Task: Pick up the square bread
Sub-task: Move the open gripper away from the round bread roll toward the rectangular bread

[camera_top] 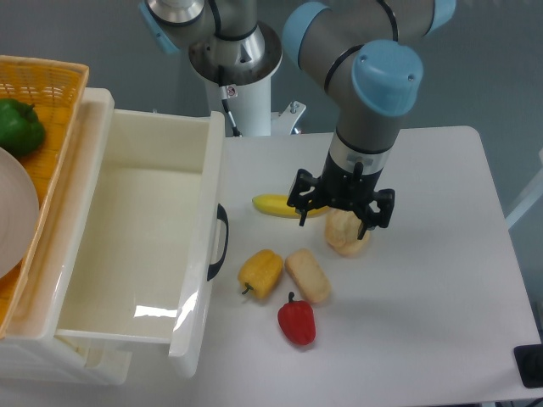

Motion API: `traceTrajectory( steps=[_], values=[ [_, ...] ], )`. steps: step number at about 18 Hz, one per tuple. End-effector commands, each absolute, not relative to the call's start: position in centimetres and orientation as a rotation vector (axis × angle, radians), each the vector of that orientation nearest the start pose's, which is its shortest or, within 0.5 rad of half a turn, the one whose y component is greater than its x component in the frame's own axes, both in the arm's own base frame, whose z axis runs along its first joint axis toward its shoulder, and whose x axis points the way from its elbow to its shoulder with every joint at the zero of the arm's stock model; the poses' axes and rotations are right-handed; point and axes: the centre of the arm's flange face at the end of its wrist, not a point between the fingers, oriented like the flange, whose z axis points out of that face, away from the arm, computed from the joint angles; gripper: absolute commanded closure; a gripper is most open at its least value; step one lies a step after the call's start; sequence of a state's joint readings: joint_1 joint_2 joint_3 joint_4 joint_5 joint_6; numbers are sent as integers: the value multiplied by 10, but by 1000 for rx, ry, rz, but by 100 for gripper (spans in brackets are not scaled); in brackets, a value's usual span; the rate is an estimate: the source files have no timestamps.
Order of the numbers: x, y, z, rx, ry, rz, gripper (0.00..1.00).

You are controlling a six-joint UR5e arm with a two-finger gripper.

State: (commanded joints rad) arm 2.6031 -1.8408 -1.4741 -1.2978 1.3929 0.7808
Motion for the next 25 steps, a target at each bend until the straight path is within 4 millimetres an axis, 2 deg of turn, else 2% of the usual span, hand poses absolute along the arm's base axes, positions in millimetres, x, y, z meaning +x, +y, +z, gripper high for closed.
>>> traceTrajectory(
  steps=[5, 12, 20, 22, 25],
  values=[
    [-450, 437, 413, -2924, -339, -50, 0],
    [-447, 431, 387, -2951, -362, -99, 0],
    [-438, 430, 338, -2979, -488, -202, 0],
    [-437, 435, 327, -2979, -554, -229, 0],
    [-436, 449, 298, -2996, -588, -243, 0]
  ],
)
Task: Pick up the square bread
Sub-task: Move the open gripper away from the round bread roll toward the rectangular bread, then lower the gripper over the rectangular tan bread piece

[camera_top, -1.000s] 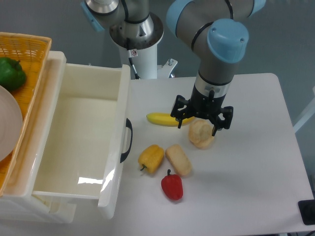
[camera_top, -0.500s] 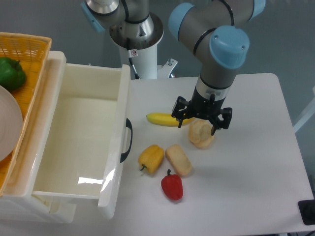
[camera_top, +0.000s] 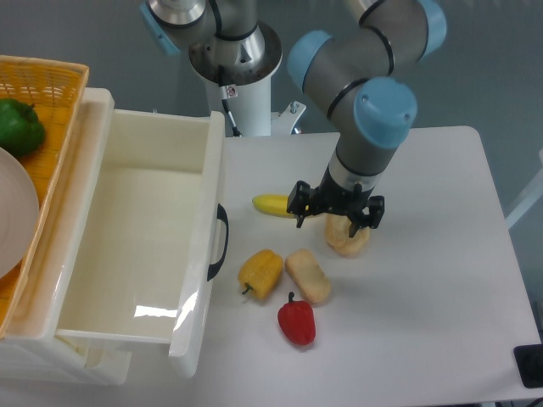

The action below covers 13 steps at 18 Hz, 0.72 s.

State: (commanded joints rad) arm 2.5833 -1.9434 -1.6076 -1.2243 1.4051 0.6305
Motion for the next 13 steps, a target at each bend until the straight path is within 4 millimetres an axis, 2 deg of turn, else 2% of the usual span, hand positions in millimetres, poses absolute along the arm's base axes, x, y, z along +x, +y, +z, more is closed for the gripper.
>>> traceTrajectory(
  steps=[4, 13],
  values=[
    [-438, 461, 278, -2995, -607, -236, 0],
    [-450, 468, 248, -2948, -906, -265, 0]
  ],
)
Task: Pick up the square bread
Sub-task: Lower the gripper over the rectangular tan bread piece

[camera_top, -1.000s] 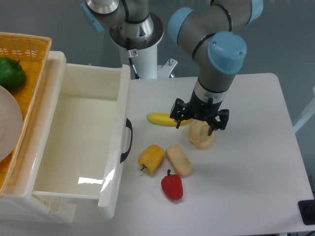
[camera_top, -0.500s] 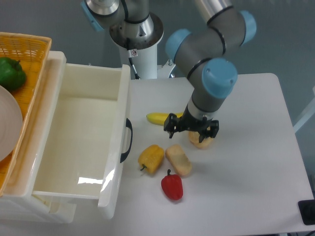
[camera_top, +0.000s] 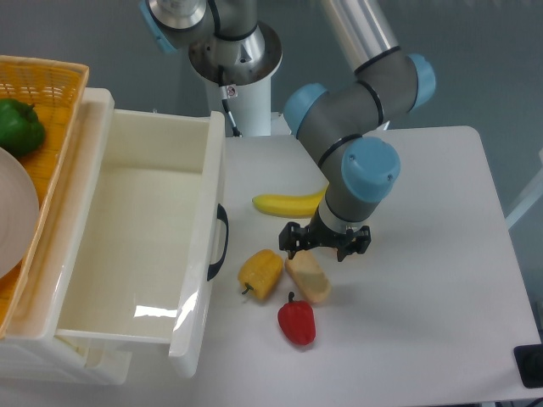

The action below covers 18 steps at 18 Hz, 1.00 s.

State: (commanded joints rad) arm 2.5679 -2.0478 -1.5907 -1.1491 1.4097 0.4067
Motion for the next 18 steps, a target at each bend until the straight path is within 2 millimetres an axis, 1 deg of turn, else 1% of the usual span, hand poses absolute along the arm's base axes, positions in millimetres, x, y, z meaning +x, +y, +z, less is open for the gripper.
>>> traceTrajectory(
  steps=[3, 9, 17, 18],
  values=[
    [-455, 471, 241, -2923, -953, -244, 0],
    [-454, 476, 224, -2934, -951, -255, 0],
    [-454, 480, 206, -2963, -961, -252, 0],
    [-455, 480, 206, -2962, -961, -250, 0]
  ],
)
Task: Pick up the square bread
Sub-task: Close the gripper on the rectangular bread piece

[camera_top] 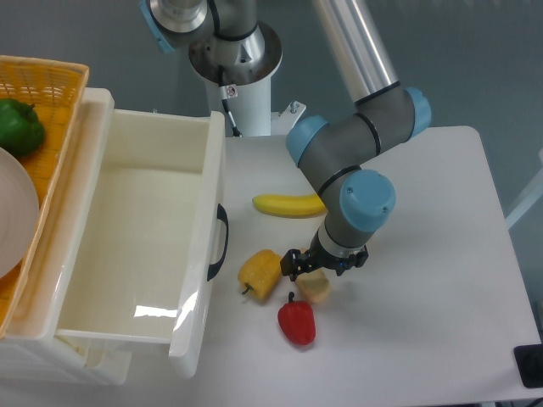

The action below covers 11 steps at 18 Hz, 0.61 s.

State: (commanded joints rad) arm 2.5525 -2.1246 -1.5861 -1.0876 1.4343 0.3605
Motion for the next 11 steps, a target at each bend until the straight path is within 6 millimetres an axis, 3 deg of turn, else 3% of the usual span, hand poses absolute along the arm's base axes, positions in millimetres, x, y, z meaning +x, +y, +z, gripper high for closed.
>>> traceTrajectory(
  steps=[11],
  values=[
    [-446, 488, 190, -2994, -941, -243, 0]
  ],
)
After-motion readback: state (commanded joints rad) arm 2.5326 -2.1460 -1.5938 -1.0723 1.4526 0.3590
